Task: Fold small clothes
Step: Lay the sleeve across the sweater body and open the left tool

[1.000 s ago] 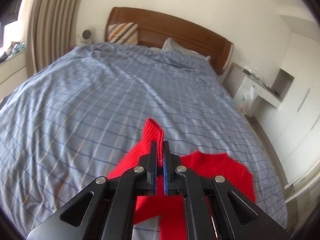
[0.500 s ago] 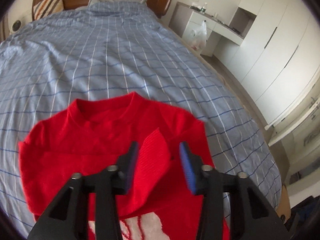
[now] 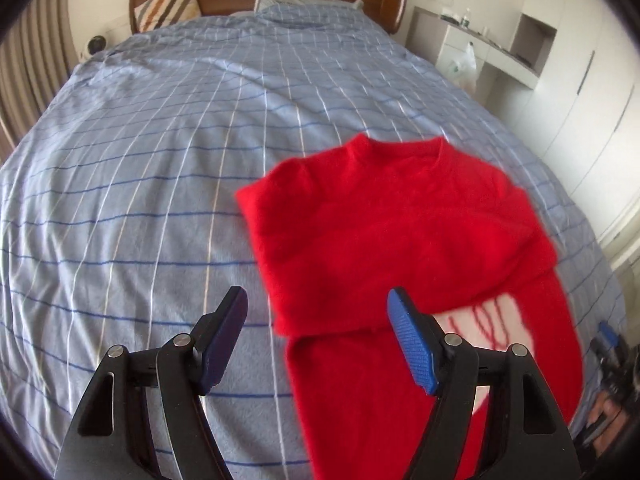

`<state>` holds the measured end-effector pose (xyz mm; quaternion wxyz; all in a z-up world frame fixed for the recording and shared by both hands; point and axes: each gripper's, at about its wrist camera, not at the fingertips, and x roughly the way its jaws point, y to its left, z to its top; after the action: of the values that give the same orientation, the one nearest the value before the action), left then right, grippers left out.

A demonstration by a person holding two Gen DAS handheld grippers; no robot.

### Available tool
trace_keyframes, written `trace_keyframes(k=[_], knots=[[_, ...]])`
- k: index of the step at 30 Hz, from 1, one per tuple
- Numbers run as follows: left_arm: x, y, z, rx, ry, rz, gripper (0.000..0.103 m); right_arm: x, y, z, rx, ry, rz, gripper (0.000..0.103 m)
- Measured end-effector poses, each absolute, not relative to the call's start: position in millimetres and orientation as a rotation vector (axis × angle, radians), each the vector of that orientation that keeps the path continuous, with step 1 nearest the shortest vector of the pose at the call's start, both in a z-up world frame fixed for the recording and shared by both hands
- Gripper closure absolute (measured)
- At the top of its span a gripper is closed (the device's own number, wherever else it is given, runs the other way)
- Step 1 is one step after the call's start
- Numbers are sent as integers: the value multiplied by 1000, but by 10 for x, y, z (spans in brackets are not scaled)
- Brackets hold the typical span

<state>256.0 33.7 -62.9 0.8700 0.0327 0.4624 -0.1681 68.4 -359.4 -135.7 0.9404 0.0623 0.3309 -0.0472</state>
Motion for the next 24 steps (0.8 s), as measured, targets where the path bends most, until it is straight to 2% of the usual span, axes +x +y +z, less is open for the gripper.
trace_keyframes(k=[3,4,6,7,8,11,24], knots=[[2479,222,-889,181,979,-349,29,706,-3565,-1386,113,687,-98,26],[2489,186,-964,221,973,-331,31,706,-3558,-1394,110,692,-100,26],[2540,152,-1091,256,959,-280,43,697,-3551,-1399,102,694,-107,26],[2566,166,-1123,234,946,-271,66,689,-3550,-1400,98,693,-112,26],[2591,220,-1143,195,935,-253,95,680,-3554,-1400,95,692,-117,26],[2593,413,-1188,71,917,-192,96,665,-3567,-1398,92,690,-133,26],[2521,471,-1280,27,897,-168,93,691,-3570,-1422,81,697,-130,26]])
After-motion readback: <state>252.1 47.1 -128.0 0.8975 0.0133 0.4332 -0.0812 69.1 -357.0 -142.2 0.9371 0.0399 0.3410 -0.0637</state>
